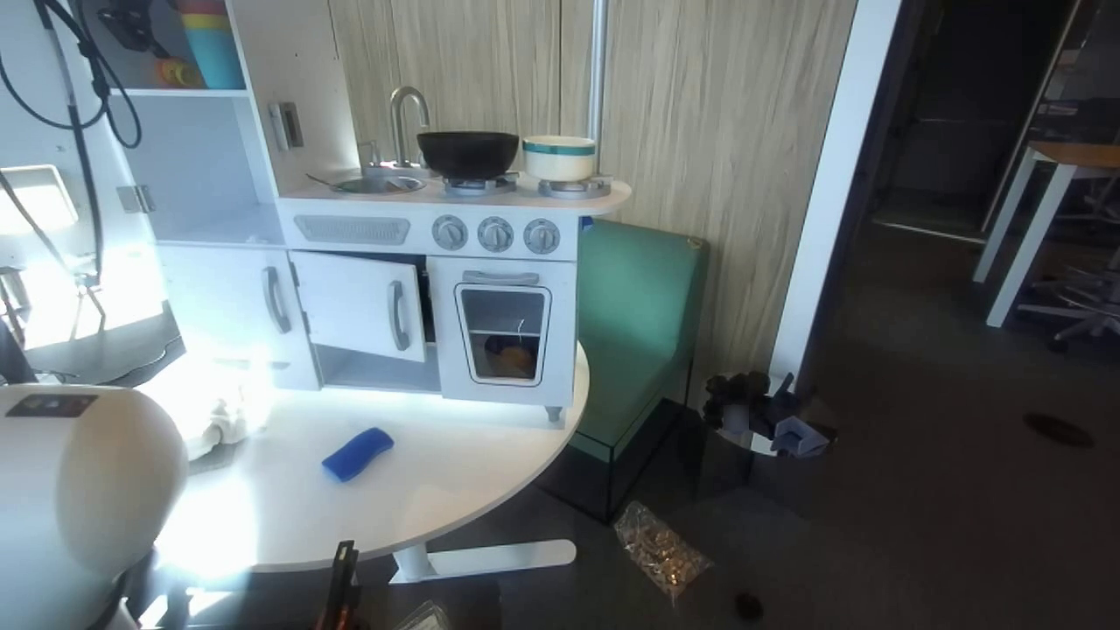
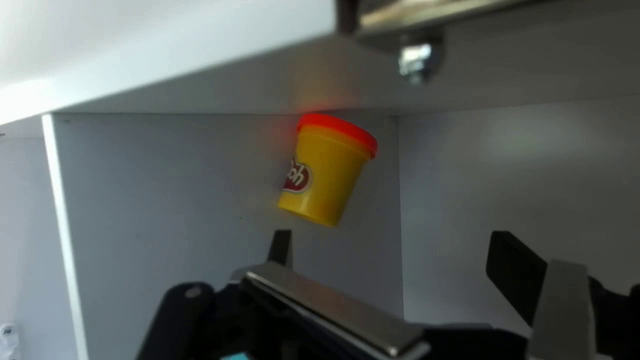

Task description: Open the cabinet door and move the objects from the lower shelf onto the top shelf

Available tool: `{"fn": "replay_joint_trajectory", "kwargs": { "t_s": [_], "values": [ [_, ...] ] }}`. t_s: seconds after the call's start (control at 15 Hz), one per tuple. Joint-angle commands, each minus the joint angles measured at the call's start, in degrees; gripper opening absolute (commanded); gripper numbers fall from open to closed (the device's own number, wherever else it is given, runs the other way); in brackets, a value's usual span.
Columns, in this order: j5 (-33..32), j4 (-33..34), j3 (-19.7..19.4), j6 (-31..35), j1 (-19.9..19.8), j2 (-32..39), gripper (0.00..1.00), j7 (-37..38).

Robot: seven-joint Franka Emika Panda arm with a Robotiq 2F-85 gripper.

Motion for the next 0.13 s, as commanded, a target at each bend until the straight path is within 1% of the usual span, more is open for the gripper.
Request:
{"fn": "replay_joint_trajectory", "kwargs": {
  "t_s": [0.0,0.07],
  "values": [
    [1.55,1.91,-1.73,0.73,0.51,1.45,1.0,-5.7],
    [0.7,1.49,-2.16,2.03,0.44,1.22,1.0,-6.3]
  ]
}}
